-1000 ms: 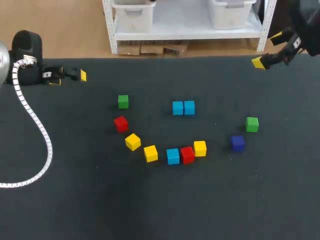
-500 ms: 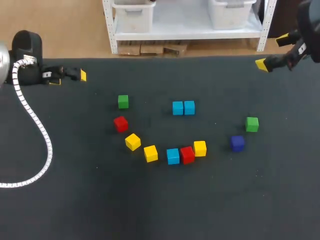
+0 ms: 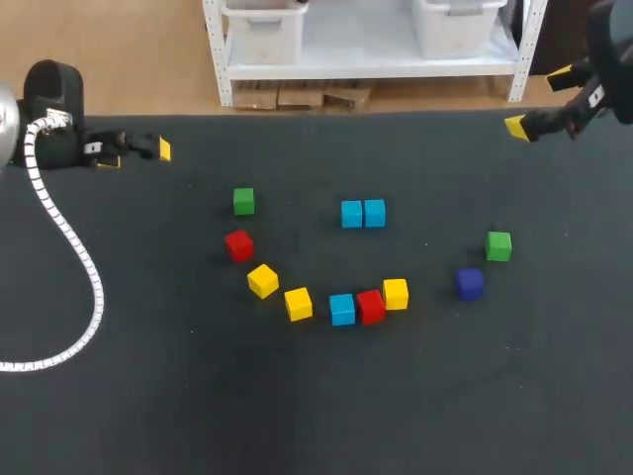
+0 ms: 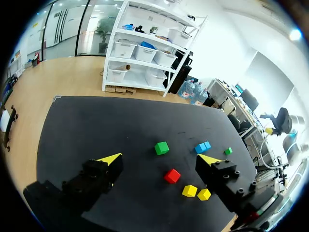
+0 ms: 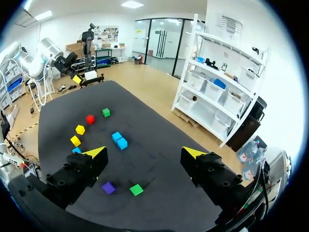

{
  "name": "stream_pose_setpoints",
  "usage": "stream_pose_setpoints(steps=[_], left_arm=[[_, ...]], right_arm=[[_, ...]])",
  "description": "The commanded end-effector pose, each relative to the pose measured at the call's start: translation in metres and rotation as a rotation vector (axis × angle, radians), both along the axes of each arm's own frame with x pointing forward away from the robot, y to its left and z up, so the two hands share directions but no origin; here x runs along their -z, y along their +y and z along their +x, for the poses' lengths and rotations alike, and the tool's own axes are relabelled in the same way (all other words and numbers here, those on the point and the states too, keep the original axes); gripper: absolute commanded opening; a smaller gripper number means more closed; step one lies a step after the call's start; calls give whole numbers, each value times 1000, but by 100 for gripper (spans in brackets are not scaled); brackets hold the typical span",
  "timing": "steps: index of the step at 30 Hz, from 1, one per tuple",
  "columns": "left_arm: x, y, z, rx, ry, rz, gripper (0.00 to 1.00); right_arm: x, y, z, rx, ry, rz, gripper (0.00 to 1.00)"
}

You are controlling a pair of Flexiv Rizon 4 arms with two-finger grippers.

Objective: Place the blue cubes, place green cubes on the blue cubes, place the yellow cubes on the green cubes, then place the red cubes on the yellow cubes, and place purple cube on the red cubes.

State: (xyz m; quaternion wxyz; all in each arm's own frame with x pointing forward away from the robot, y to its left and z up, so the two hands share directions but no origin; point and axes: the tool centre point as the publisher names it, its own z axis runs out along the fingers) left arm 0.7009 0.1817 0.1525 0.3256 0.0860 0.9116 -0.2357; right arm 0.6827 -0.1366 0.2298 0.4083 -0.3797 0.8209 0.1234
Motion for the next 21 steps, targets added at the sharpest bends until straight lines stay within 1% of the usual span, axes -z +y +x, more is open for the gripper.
stream_pose_setpoints(steps=[1,7,8,10,12,13,14,15,16,19,21], left_arm=[[0,0,0,1,-1,-2,100],[0,0,0,1,-1,-2,100],[-5,-3,-4,1,-20,10,100],[-11,-11,-12,-1,-54,102,100],[-15,-20,-17,31,-71,140,100],[-17,-26,-19,52,-86,192,100],[-17,-31,-20,63,-90,230,100],[-18,-36,-21,84,-84,268,100],[-15,-41,-20,116,-81,324,100],[-13,-58,-23,180,-116,467,100],[-9,-71,-26,254,-108,531,100]], right_arm=[[1,2,-2,28,-18,-13,100],[1,2,-2,28,-18,-13,100],[1,2,-2,28,-18,-13,100],[1,2,-2,28,-18,-13,100],[1,2,-2,28,-18,-13,100],[1,2,-2,28,-18,-13,100],[1,2,-2,28,-18,-13,100],[1,2,-2,28,-18,-13,100],[1,2,-2,28,-18,-13,100],[1,2,-2,28,-18,-13,100],[1,2,-2,28,-18,-13,100]])
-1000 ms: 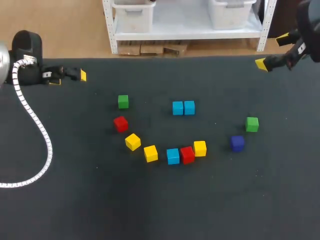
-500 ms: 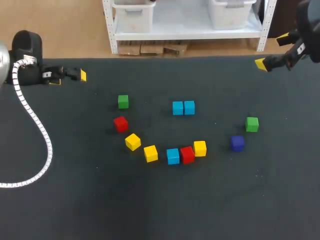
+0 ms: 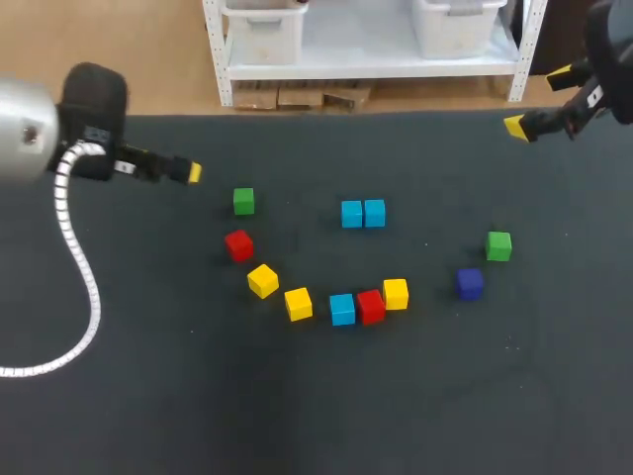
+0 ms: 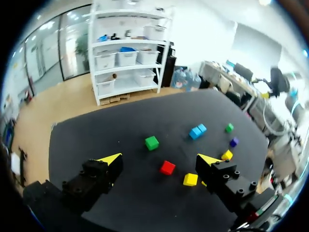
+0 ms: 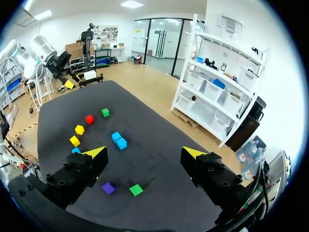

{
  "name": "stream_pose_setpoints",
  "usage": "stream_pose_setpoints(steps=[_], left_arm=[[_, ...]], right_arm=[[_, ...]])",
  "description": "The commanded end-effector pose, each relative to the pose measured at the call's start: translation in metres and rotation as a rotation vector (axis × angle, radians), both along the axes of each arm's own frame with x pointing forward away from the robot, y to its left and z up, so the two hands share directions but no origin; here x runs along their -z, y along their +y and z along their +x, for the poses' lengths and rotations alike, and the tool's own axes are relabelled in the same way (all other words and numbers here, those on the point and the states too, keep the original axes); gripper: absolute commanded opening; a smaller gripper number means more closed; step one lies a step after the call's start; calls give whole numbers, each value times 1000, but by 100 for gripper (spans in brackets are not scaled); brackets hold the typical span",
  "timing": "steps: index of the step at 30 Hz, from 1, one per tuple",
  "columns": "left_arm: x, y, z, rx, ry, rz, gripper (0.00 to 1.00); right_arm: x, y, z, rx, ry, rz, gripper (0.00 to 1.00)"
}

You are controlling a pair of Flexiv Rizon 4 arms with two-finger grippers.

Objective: Place the blue cubes, place green cubes on the blue cubes, place the yellow cubes on the green cubes, then place the red cubes on the yellow cubes, and place purple cube on the red cubes.

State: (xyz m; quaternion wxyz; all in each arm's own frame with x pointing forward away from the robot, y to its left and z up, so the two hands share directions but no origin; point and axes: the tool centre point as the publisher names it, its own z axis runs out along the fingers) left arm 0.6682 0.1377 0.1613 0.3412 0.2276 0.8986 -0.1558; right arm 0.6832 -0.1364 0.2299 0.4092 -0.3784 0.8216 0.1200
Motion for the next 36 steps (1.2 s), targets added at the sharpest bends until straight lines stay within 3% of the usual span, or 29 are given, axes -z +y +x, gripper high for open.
stream_pose_setpoints(steps=[1,7,10,16,21,27,36], left_arm=[[4,-38,4,78,-29,380,100],[29,-80,-7,362,16,565,100],[42,-98,-9,490,45,626,100],[60,-122,-16,681,68,698,100],[93,-130,-18,739,33,775,100],[117,-131,-25,914,-17,714,100],[131,-149,-41,1081,40,735,100]], right_arm=[[1,2,-2,22,-15,-9,100],[1,2,-2,22,-15,-9,100],[1,2,-2,22,-15,-9,100],[1,2,-2,22,-15,-9,100],[1,2,-2,22,-15,-9,100],[1,2,-2,22,-15,-9,100],[1,2,-2,22,-15,-9,100]])
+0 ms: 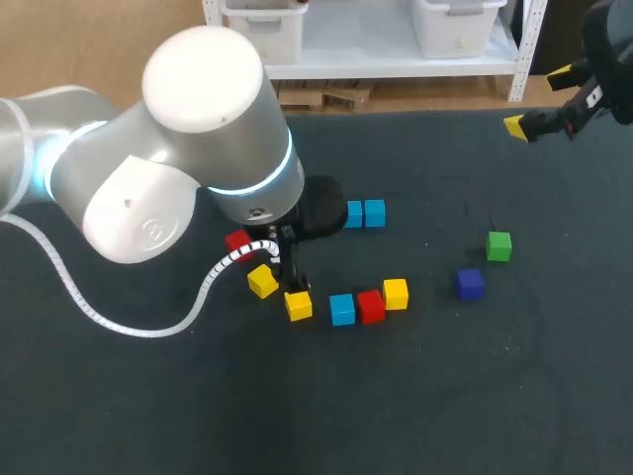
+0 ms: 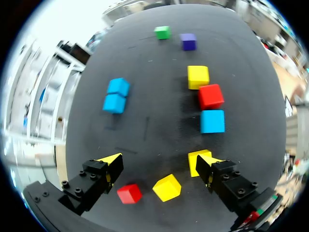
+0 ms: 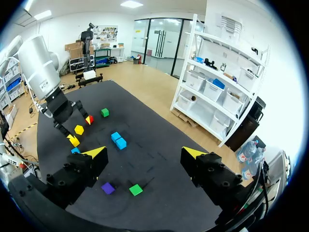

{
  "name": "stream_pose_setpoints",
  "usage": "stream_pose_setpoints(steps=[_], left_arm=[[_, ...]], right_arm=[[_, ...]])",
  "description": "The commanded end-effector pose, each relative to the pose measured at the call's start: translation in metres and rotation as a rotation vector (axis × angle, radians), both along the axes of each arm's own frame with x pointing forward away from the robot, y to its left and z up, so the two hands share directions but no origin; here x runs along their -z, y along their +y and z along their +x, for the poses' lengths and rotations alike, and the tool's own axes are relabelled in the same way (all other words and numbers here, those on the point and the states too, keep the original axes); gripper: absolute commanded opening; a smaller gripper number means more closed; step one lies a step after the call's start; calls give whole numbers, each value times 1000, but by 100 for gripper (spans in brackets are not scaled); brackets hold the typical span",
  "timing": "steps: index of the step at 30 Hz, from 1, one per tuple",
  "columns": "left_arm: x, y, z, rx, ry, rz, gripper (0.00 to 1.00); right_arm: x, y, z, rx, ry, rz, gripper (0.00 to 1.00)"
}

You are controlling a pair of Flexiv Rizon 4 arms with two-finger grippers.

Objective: Place the blue cubes, place green cubes on the blue cubes, place the yellow cubes on the green cubes, then place the red cubes on the yellow cubes, and place purple cube on the red cubes.

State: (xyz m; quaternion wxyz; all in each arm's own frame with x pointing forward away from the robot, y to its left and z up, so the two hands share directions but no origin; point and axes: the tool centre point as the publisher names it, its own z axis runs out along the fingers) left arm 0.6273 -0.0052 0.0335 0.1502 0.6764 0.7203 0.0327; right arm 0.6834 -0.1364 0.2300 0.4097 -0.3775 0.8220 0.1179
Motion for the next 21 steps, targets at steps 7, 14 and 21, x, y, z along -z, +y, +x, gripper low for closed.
stream_pose_setpoints(steps=[7,14,21], left_arm=[[7,-24,-19,226,169,100,100],[14,-38,-27,168,187,120,100],[23,-44,-29,60,234,109,100]], right_arm=[[1,2,-3,18,-13,-7,100],[1,2,-3,18,-13,-7,100],[1,2,-3,18,-13,-7,100]])
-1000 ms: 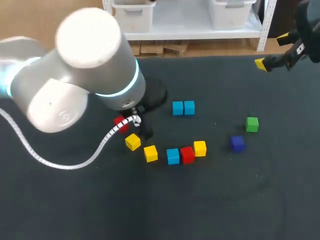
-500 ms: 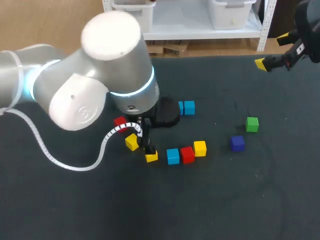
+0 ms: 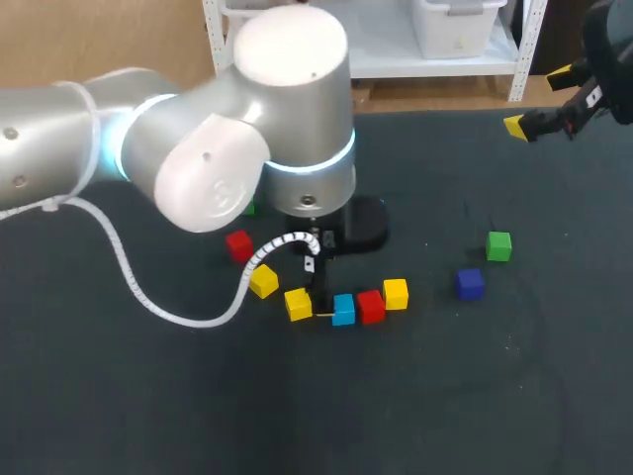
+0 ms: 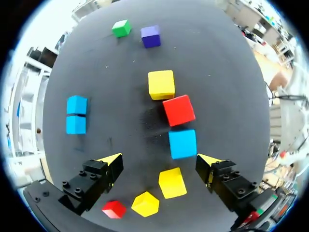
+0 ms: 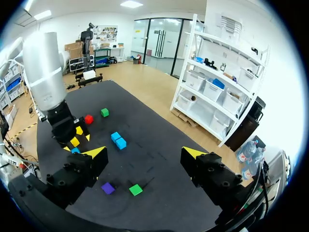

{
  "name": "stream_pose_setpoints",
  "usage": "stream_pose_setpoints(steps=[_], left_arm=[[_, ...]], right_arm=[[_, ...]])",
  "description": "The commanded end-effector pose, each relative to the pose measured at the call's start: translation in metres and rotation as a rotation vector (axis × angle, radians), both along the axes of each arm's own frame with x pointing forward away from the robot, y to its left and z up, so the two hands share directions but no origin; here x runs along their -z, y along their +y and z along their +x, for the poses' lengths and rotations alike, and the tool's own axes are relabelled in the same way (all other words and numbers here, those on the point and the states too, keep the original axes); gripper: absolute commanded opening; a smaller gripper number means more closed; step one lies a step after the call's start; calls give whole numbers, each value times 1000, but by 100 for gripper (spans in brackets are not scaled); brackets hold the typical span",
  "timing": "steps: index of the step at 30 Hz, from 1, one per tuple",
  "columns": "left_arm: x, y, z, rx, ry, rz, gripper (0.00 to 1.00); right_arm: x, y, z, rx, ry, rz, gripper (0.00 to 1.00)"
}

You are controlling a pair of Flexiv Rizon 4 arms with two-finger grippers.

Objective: Place the blue cubes, place green cubes on the blue cubes, place the yellow cubes on the green cubes, then place the red cubes on the yellow cubes, and place purple cube on the red cubes.

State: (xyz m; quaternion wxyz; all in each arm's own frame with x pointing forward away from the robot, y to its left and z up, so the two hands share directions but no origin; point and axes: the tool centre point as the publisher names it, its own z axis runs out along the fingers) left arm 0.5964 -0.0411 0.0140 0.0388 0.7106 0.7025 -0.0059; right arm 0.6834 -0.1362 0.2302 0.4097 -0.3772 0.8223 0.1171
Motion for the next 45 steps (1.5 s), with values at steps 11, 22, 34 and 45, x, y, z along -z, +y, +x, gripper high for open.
stream_pose_setpoints(steps=[11,22,34,45], left_arm=[[14,-10,-5,-48,41,-14,100],[17,-13,-10,-83,53,-45,56],[16,-3,0,-53,32,-27,0],[3,10,66,23,-77,11,0]], right_arm=[[2,2,-3,17,-13,-6,100],[2,2,-3,17,-13,-6,100],[2,2,-3,17,-13,-6,100],[2,2,-3,17,-13,-6,100]])
